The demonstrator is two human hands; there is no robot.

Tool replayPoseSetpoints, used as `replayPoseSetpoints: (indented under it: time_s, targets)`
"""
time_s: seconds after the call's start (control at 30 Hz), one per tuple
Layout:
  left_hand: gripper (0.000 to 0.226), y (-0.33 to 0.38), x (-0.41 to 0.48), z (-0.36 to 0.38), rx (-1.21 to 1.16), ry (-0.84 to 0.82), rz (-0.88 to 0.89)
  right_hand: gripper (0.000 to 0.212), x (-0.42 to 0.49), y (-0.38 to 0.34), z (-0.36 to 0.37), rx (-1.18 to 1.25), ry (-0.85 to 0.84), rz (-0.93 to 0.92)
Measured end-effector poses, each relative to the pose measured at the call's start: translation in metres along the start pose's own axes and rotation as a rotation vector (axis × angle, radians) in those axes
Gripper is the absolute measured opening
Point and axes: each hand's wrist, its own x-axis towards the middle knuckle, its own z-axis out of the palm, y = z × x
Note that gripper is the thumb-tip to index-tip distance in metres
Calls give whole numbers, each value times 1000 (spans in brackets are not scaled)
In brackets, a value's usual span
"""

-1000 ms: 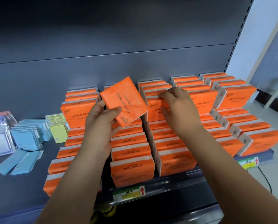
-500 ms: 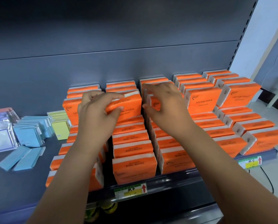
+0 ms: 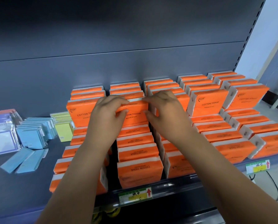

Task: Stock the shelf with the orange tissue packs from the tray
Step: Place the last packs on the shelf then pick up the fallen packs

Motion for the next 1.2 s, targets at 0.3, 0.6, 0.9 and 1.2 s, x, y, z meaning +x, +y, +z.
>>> replayPoseSetpoints:
  time_s: [0.3,0.6,0.9,1.2]
  targets:
    - [33,0,0,7,35,36,-16,40,0,6,4,-36,21,-15]
    - [41,4,-5,6,82,4,-43,41,1,2,4,-113,-4,-41]
    - [38,5,-4,8,97,13,-42,48,-2,0,5,-122,-43,-9]
    - [35,8,-6,9,120,41,-38,46,-3,-4,4,-151,-55,4]
